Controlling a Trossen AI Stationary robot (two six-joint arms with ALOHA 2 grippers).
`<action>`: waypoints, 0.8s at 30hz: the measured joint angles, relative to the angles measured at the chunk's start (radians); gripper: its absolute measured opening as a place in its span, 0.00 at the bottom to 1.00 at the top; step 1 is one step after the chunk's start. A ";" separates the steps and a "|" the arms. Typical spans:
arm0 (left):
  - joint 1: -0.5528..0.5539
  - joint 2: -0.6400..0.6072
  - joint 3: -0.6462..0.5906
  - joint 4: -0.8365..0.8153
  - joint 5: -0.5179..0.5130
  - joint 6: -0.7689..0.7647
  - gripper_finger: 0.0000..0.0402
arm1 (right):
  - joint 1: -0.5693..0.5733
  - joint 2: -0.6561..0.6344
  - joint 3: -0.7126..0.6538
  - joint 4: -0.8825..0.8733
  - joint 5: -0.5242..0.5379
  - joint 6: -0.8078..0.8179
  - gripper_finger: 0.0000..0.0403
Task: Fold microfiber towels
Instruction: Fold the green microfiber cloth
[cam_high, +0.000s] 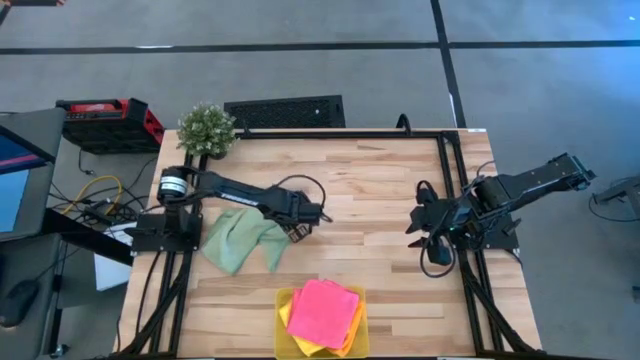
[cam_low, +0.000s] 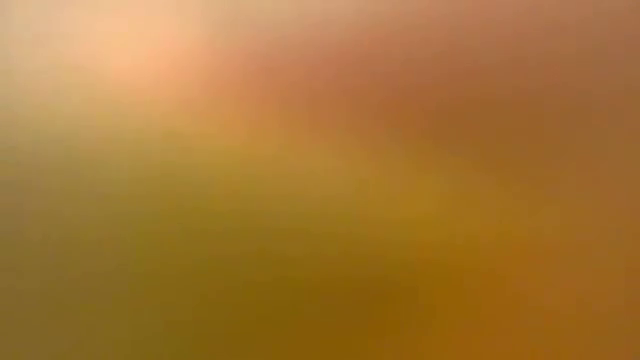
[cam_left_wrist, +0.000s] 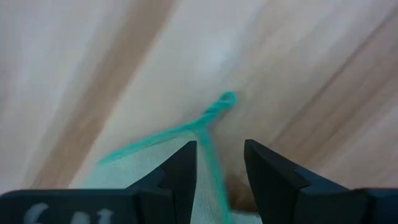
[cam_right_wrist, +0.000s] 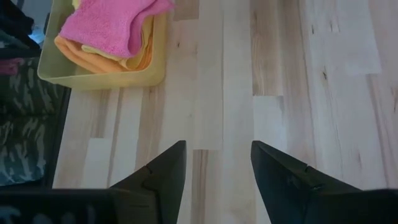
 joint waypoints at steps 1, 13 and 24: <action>-0.004 0.014 -0.005 0.000 0.003 0.019 0.32 | 0.000 0.000 0.000 0.000 0.000 0.000 0.51; -0.030 0.058 -0.001 -0.026 -0.101 0.064 0.32 | 0.000 0.000 0.000 0.018 0.000 0.000 0.51; -0.029 0.068 -0.003 -0.098 -0.130 0.056 0.32 | 0.000 0.000 0.000 0.022 0.000 0.000 0.51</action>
